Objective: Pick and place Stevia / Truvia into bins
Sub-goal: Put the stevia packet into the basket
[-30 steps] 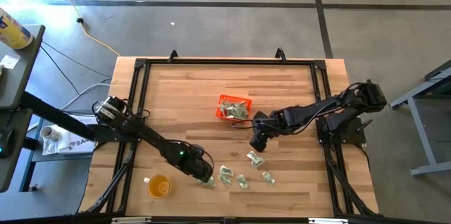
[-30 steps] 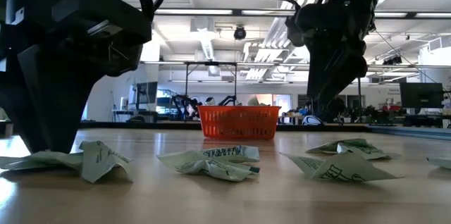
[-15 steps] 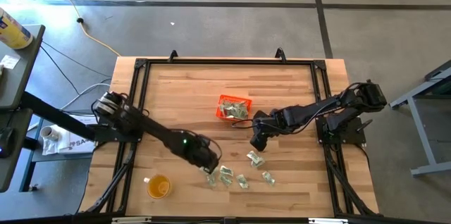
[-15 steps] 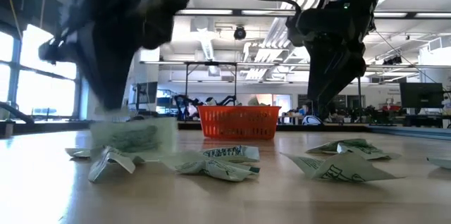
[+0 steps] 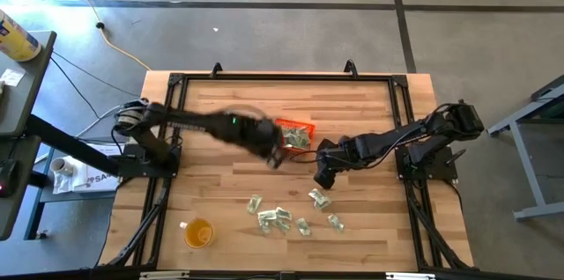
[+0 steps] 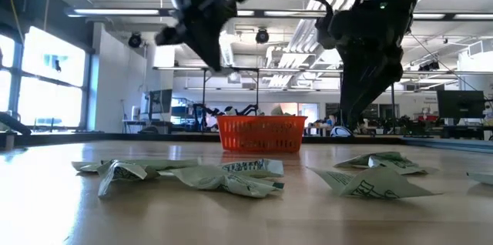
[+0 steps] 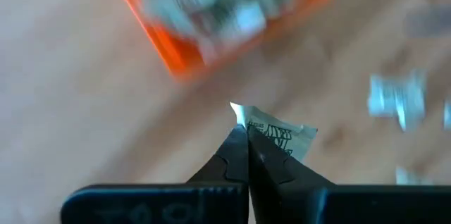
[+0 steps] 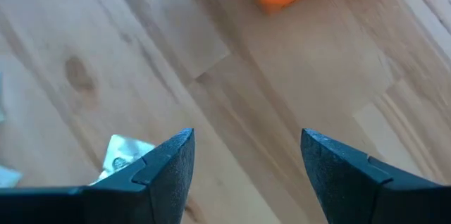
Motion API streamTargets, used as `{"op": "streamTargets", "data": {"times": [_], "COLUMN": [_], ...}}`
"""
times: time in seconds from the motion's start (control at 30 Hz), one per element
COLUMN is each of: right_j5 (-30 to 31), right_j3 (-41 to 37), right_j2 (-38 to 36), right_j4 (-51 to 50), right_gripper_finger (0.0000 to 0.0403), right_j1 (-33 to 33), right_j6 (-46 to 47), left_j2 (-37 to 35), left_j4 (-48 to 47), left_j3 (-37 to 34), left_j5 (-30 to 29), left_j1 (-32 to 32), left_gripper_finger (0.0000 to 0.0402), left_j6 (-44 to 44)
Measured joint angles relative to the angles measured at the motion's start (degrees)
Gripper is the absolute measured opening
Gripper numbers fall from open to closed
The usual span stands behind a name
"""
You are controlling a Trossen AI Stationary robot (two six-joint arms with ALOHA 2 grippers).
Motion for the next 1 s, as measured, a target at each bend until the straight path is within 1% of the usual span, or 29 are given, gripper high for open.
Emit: {"op": "streamTargets", "data": {"times": [0.13, 0.23, 0.27, 0.33, 0.43, 0.5, 0.6, 0.67, 0.73, 0.8, 0.9, 1.0], "right_j5": [1.2, 2.7, 3.1, 3.7, 4.5, 5.1, 5.6, 5.8, 5.3, 3.3, 0.3, -1.9], "right_j3": [0.0, 0.0, 0.0, 0.0, 0.0, 0.0, 0.0, 0.0, 0.0, 0.0, 0.0, 0.0], "right_j2": [-0.9, -1.4, -1.5, -1.5, -1.5, -1.5, -1.5, -1.5, -1.5, -1.5, -1.5, -1.4], "right_j4": [-0.1, -0.8, -1.4, -2.5, -4.3, -4.5, -4.9, -4.7, -4.7, -4.7, -4.7, -4.7], "right_gripper_finger": [0.0249, 0.0249, 0.0249, 0.0249, 0.0249, 0.0249, 0.0249, 0.0249, 0.0249, 0.0249, 0.0249, 0.0249], "right_j1": [2.2, 3.7, 4.1, 4.8, 5.4, 5.6, 5.6, 5.6, 5.7, 6.4, 8.8, 10.7], "right_j6": [2.1, 5.0, 6.0, 7.8, 9.5, 10.0, 10.5, 10.5, 9.9, 6.9, 2.0, 2.1], "left_j2": [0.5, 0.5, 0.5, 0.5, 0.5, 0.5, 0.5, 0.5, 0.5, 0.5, 0.5, 0.5], "left_j4": [4.9, 8.8, 10.0, 13.4, 17.3, 18.3, 16.8, 14.0, 10.0, 5.1, -0.6, -3.1], "left_j3": [0.0, 0.0, 0.0, 0.0, 0.0, 0.0, 0.1, 0.1, 0.1, 0.1, 0.1, 0.1], "left_j5": [1.1, 1.2, 1.6, 1.8, 1.5, 1.4, 2.1, 4.8, 8.6, 9.3, 5.5, 2.3], "left_j1": [7.7, 11.8, 12.8, 13.8, 13.4, 12.7, 12.5, 12.0, 10.9, 8.8, 4.2, -0.7], "left_gripper_finger": [0.0022, 0.0023, 0.0029, 0.0057, 0.0117, 0.0155, 0.0203, 0.0226, 0.0239, 0.0245, 0.0243, 0.0230], "left_j6": [7.0, 11.1, 12.2, 14.3, 19.0, 20.4, 20.5, 20.1, 19.5, 19.4, 19.1, 16.4]}}
